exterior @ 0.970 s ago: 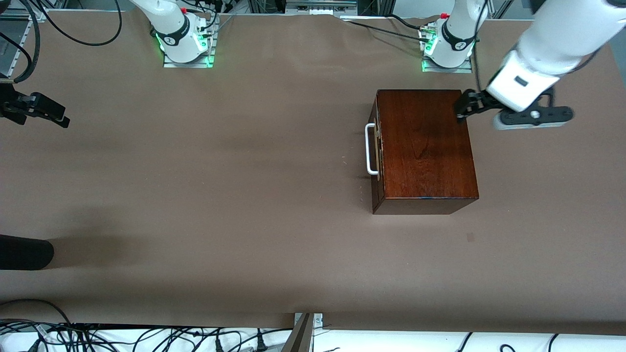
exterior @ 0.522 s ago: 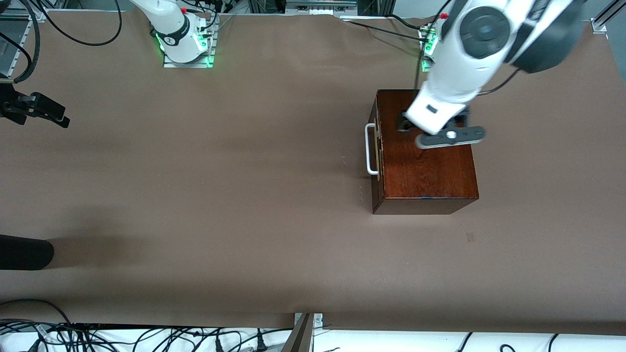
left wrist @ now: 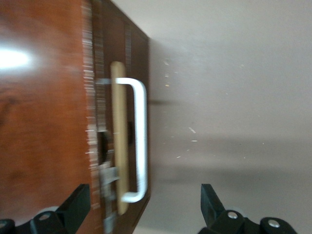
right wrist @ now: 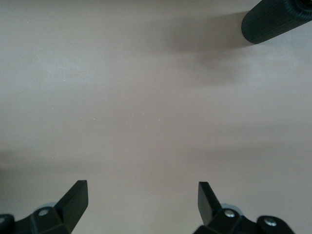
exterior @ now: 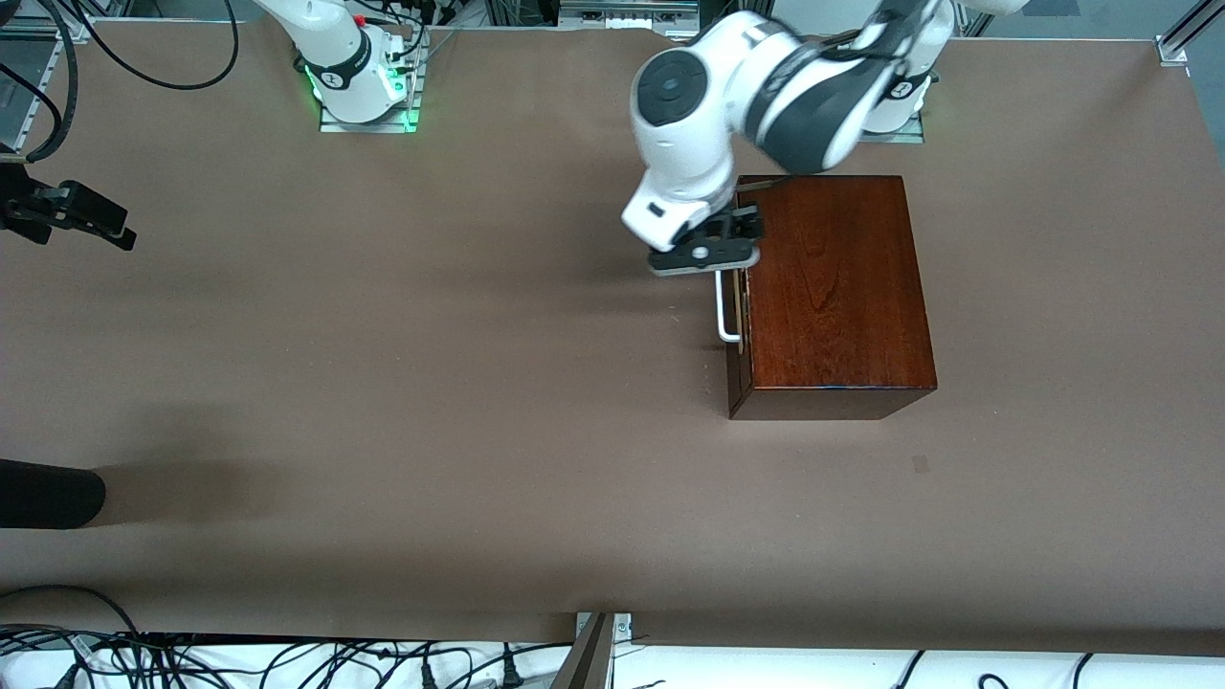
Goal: Open drawer, take yellow block, close drawer
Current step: 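Move the left gripper over the box to the white drawer handle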
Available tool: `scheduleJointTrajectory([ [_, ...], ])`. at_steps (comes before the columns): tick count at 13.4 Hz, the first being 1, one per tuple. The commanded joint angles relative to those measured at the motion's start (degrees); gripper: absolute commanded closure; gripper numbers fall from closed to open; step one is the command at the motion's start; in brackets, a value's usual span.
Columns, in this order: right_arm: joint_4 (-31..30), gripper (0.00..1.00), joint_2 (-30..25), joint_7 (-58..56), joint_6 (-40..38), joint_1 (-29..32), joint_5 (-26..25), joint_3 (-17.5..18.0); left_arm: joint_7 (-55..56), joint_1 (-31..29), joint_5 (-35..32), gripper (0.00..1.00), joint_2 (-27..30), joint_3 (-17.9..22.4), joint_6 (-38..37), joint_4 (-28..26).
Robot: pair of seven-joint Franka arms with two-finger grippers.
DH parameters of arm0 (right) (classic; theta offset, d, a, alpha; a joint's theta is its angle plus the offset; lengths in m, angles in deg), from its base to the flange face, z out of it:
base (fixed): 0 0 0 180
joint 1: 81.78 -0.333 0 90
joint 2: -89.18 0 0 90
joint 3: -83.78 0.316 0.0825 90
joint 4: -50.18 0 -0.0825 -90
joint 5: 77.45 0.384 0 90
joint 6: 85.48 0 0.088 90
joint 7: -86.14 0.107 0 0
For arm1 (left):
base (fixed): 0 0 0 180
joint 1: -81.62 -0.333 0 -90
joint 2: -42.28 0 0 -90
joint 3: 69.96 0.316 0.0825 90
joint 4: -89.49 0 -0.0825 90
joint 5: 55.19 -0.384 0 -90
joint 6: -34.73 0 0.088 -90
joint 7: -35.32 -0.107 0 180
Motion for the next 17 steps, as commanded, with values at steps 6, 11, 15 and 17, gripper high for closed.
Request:
scheduleJointTrajectory([
  [6, 1.5, 0.0, 0.6, 0.5, -0.6, 0.5, 0.8, 0.2, 2.2, 4.1, -8.2, 0.0, -8.8, 1.9, 5.3, 1.7],
  [11, 1.5, 0.0, 0.6, 0.5, -0.5, 0.5, 0.8, 0.2, -0.3, 3.8, -11.1, 0.0, -8.6, 3.3, 5.3, 1.5],
  [15, 1.5, 0.0, 0.6, 0.5, -0.5, 0.5, 0.9, 0.2, -0.1, 3.6, -11.0, 0.0, -9.1, 3.9, 5.3, 1.2],
  [17, 1.5, 0.0, 0.6, 0.5, -0.5, 0.4, 0.9, 0.2, -0.1, 3.7, -11.0, 0.0, -10.0, 3.9, 5.7, 1.2],
])
